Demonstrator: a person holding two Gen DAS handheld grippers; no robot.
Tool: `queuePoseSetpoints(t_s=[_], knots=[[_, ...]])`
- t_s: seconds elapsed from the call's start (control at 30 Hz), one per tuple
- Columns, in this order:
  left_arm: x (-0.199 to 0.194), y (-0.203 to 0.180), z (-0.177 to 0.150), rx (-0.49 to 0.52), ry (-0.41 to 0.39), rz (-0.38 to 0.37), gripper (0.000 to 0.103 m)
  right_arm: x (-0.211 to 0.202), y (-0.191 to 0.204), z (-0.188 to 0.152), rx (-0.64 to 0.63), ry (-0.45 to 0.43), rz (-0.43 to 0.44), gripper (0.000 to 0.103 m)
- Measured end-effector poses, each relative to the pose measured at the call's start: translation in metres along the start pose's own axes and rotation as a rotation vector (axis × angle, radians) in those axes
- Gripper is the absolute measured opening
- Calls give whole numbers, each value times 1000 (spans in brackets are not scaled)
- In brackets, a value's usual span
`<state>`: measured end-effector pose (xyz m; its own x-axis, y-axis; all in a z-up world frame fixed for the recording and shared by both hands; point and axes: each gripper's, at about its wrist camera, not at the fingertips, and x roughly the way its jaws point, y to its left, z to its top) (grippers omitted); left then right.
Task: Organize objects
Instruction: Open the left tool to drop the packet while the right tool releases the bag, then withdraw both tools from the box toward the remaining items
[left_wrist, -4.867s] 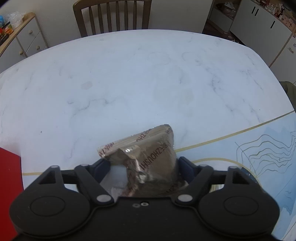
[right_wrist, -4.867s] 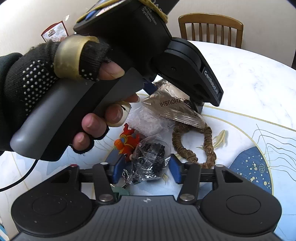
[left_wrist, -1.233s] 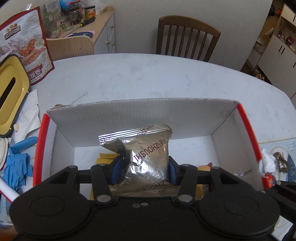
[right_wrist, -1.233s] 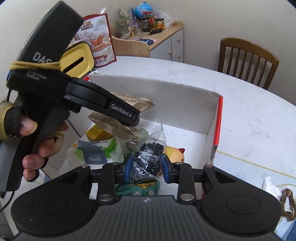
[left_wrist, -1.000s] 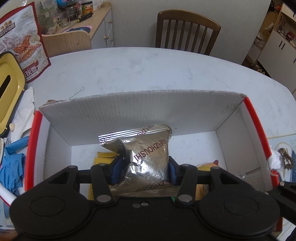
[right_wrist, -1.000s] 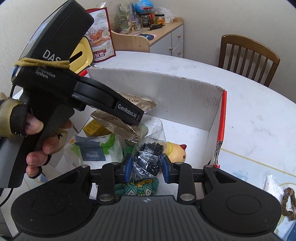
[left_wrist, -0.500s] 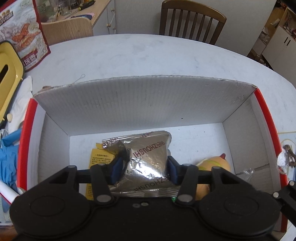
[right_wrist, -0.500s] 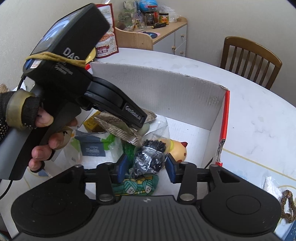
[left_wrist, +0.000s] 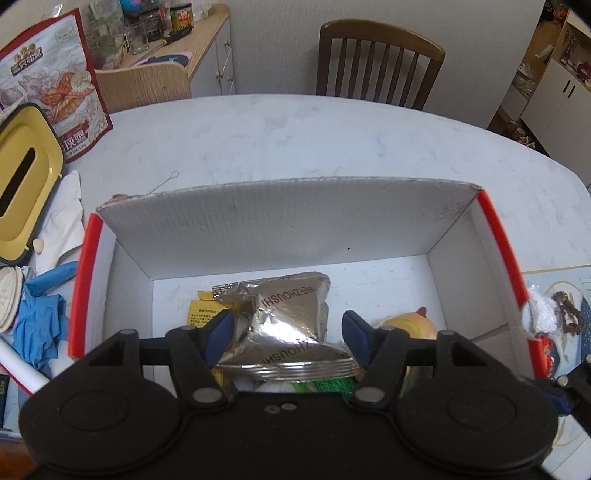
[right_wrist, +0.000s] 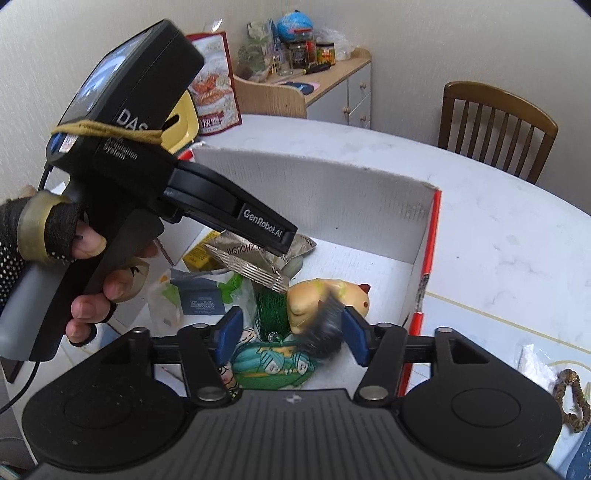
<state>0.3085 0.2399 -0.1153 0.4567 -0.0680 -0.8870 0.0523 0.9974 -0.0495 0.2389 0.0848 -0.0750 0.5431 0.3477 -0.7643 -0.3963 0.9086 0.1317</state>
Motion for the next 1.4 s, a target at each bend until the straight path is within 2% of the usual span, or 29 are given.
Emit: queuePoseSetpoints(t_s=[0.13, 0.5, 0.73, 0.8, 1.27, 1.4], knots=[[-12, -2, -4, 1, -24, 5, 73, -14, -5, -1, 16, -25, 9, 63], [-49, -14, -15, -9, -77, 2, 76, -56, -19, -4, 51, -92, 27, 63], [-73, -28, -21, -16, -119, -4, 79, -84, -32, -9, 59, -139, 40, 67], [-81, -34, -24, -16, -133, -3, 83, -91, -37, -12, 65, -147, 42, 68], [-116, -93, -42, 14, -206, -24, 89, -143, -92, -34, 115, -227, 22, 78], [-122, -110, -47, 17, -222, -31, 94, -155, -107, -42, 116, -242, 14, 82]])
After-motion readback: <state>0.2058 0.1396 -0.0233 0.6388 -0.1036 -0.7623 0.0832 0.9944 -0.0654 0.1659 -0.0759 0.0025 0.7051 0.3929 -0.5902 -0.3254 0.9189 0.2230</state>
